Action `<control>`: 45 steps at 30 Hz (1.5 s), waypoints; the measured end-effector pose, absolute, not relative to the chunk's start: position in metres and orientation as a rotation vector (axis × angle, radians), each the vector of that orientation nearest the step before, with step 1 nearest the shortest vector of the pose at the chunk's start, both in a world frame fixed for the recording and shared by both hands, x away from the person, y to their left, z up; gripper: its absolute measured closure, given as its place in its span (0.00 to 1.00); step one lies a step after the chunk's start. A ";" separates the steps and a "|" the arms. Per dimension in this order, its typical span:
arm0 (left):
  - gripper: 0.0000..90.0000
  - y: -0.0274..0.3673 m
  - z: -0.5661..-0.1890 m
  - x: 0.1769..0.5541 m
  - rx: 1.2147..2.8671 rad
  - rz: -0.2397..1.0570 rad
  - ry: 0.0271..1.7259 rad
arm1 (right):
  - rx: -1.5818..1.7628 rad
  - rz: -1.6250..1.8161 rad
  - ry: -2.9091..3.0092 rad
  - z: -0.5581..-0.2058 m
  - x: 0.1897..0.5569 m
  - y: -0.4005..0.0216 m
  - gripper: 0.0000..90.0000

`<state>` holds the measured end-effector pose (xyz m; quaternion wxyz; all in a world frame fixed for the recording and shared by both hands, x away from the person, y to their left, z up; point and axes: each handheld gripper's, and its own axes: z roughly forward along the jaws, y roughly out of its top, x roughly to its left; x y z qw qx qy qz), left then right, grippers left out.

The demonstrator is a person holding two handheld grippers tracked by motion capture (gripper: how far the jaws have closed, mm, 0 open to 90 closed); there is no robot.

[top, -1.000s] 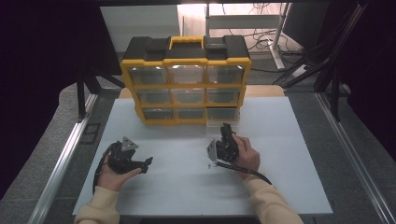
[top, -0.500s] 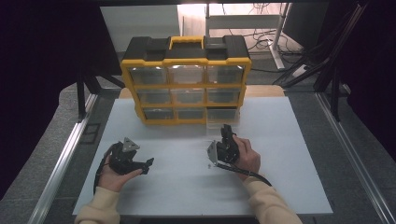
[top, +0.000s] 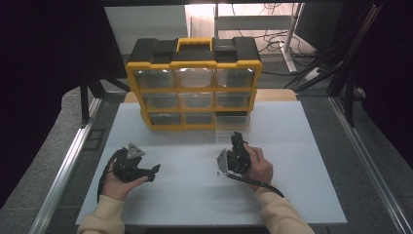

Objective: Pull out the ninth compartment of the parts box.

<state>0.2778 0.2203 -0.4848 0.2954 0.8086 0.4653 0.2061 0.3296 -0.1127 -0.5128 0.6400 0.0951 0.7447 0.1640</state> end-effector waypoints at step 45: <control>0.12 0.221 -0.480 0.277 2.106 0.552 1.219 | 0.217 0.372 1.711 -0.512 0.316 -0.114 0.82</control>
